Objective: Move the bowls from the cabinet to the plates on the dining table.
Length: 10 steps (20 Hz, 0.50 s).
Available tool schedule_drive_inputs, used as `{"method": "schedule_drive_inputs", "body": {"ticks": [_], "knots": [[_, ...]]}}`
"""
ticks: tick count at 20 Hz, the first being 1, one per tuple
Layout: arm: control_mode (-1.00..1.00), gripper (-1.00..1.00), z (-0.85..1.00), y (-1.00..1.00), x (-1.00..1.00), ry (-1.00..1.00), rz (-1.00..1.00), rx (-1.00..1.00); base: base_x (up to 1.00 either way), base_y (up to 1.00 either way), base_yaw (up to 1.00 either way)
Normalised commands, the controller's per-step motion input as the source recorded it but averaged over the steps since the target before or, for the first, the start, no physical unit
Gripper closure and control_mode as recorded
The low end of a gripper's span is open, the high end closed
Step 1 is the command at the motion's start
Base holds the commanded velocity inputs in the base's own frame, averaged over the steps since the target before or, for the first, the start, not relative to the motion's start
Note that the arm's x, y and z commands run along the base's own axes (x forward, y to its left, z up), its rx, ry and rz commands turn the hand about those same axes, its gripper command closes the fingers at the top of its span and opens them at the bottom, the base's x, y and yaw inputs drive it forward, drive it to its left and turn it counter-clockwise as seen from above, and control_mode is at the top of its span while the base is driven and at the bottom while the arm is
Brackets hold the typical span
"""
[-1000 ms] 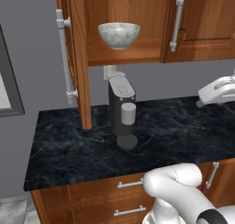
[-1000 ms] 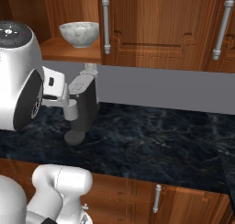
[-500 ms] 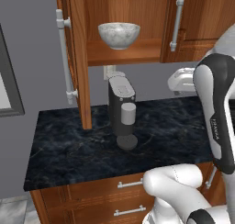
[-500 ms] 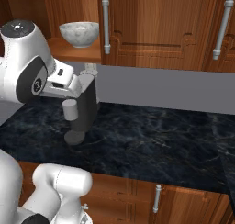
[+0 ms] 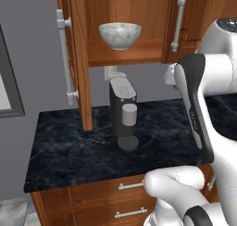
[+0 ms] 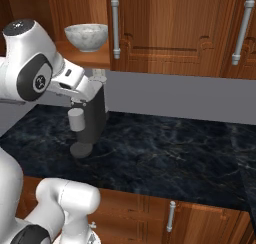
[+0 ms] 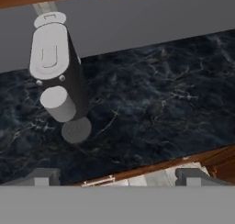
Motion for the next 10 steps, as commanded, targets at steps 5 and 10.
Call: {"method": "schedule_drive_inputs", "body": {"ticks": [5, 10], "knots": [[-1.00, -1.00, 0.00, -0.27, 0.24, 0.00, -0.03, -0.10, 0.00, 0.00, 0.00], [-1.00, -1.00, 0.08, -0.24, 0.29, 0.00, 0.01, -0.10, 0.00, 0.00, 0.00]]}}
